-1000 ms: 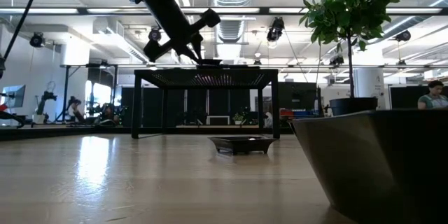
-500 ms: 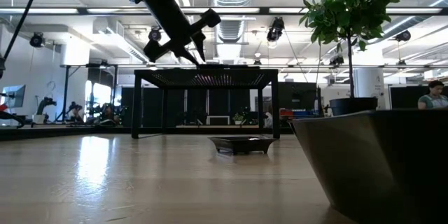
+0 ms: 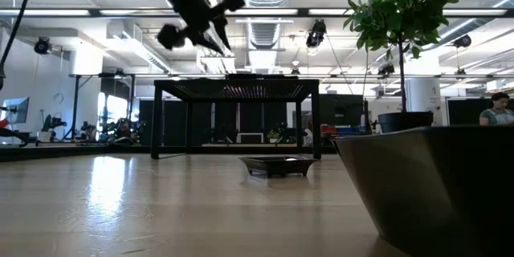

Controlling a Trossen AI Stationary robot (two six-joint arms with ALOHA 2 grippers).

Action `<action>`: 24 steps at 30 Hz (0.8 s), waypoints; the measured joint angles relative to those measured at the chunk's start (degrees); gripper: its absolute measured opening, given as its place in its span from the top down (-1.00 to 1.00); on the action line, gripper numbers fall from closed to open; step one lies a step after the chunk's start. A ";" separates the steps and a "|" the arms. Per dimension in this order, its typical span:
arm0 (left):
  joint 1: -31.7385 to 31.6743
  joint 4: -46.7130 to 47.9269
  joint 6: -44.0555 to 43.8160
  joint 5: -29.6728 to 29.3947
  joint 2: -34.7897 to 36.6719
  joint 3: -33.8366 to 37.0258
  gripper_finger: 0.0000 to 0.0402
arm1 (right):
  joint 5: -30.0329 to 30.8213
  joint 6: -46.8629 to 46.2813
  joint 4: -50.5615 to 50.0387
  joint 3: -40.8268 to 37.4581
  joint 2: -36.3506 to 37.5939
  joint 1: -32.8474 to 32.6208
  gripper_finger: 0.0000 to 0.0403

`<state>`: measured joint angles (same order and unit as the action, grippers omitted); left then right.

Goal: Pick & Place Mini shaped plates
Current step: Put the distorted square plate on top of the distorted square plate on the shelf

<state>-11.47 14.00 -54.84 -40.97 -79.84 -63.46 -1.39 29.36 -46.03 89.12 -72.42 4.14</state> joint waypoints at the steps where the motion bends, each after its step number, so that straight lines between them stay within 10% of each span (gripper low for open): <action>1: 0.30 0.04 2.66 -0.33 0.89 0.00 0.64 | 0.00 -0.54 0.04 0.00 0.47 0.00 0.96; 24: 15.40 2.33 49.88 2.67 12.46 0.04 0.82 | 0.02 -22.10 -10.69 -1.58 3.70 0.00 0.96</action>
<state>3.92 16.33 -4.96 -38.30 -67.38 -63.43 -1.37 7.26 -56.73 87.54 -68.71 4.14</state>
